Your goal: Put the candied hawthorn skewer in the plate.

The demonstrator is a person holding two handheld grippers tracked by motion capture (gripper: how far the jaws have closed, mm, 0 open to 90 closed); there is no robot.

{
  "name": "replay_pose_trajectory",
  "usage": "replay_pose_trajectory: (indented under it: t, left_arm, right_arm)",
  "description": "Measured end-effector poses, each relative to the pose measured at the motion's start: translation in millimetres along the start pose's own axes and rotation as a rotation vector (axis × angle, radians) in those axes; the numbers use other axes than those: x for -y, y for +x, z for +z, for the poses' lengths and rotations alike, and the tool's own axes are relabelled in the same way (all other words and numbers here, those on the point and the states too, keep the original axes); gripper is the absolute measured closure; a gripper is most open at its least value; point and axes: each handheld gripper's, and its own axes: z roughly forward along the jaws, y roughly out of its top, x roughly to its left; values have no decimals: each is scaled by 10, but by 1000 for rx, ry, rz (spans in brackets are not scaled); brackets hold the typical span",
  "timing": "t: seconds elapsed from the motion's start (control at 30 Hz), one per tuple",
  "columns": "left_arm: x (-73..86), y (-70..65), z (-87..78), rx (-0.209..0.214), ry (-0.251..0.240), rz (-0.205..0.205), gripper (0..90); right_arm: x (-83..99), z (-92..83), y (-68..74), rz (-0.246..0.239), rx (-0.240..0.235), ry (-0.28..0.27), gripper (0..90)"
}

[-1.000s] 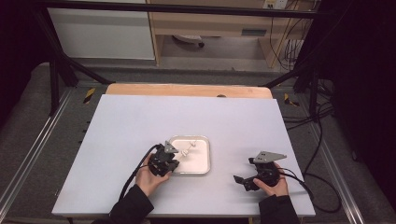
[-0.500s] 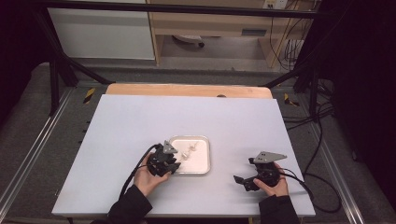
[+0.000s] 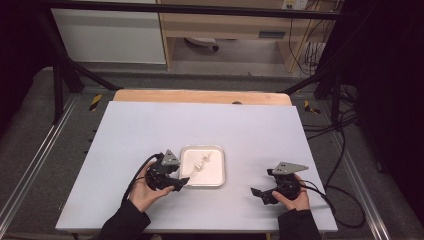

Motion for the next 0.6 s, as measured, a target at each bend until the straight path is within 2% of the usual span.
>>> replay_pose_trajectory:
  t: [0.1, 0.17, 0.4, 0.5, 0.6]
  left_arm:
    - [46, 46, -77, 20, -6, 7, 307]
    - [91, 84, -130, 15, -11, 8, 272]
    - [331, 238, -243, -3, -25, -38, 142]
    - [459, 292, -271, -16, -22, -57, 127]
    - [590, 350, -302, -26, -39, -78, 113]
  right_arm:
    - [-4, -8, 0, 4, -2, -1, 7]
    - [-5, -13, -2, 6, -4, -3, 7]
    - [-5, -16, -2, 10, -2, 0, 7]
    - [-4, -15, -5, 7, -1, -1, 7]
    - [-3, -15, -1, 11, -2, 0, 7]
